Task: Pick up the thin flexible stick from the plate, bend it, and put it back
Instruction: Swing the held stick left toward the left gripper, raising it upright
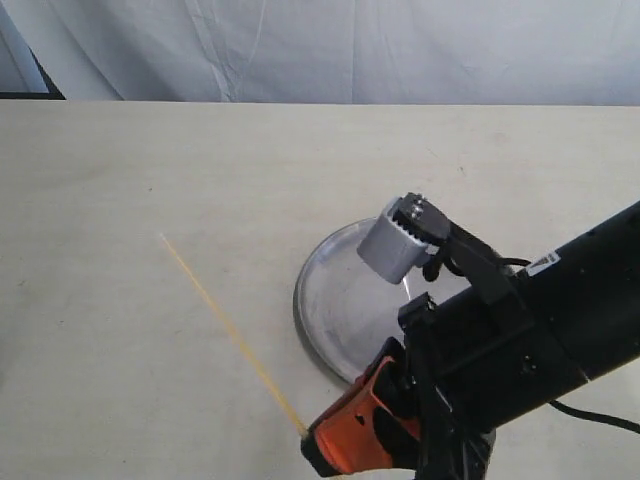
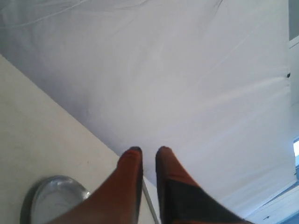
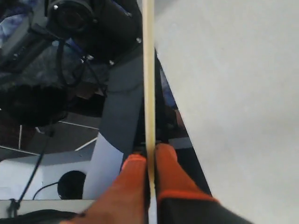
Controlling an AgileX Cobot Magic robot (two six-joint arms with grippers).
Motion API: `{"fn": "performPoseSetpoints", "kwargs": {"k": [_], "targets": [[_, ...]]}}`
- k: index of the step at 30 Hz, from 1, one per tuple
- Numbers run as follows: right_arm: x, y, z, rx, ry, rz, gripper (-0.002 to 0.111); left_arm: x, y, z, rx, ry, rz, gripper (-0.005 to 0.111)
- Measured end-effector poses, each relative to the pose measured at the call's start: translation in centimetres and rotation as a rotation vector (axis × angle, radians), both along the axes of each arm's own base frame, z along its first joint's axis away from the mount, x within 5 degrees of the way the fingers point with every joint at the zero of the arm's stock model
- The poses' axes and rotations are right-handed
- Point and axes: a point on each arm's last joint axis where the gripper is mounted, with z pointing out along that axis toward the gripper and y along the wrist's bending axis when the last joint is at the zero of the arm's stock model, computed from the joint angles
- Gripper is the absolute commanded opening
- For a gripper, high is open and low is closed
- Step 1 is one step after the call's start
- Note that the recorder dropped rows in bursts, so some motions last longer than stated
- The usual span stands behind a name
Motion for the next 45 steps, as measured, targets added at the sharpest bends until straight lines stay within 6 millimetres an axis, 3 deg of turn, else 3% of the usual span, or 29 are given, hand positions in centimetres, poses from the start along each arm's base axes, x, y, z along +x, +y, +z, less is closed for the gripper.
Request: {"fn": "performPoseSetpoints", "kwargs": {"k": [5,11,19,22,31,38,41,45], "targets": [[0.2,0.6,0.9,0.122,-0.009,-0.014,-0.001,-0.1,0.2,2.4,0.031,-0.065,0.034,0.013],[0.2,0.8,1.4,0.172,-0.008,-0.021,-0.001,1.7,-1.6,2.6,0.136,0.037,-0.144,0.016],[0.4,2.3,0.5,0.170,-0.010,-0.036,-0.001,4.1,-2.9,5.0,0.156,0.095,-0.271,0.051],[1.2,2.5,0.0,0.148,-0.029,-0.109,-0.001,4.7,-3.1,5.6,0.157,0.105,-0.289,0.057],[2.9,3.0,0.2,0.161,-0.053,-0.238,-0.001,5.4,-3.8,5.2,0.153,0.153,-0.360,0.057],[3.2,5.7,0.6,0.183,-0.015,-0.150,-0.001,5.6,-4.2,4.8,0.167,0.170,-0.399,0.057],[2.6,7.0,0.7,0.199,0.016,-0.072,-0.001,5.7,-4.2,4.7,0.186,0.161,-0.402,0.047],[2.0,7.6,0.7,0.208,0.043,-0.014,-0.001,5.8,-4.2,4.7,0.232,0.127,-0.393,0.020]]}}
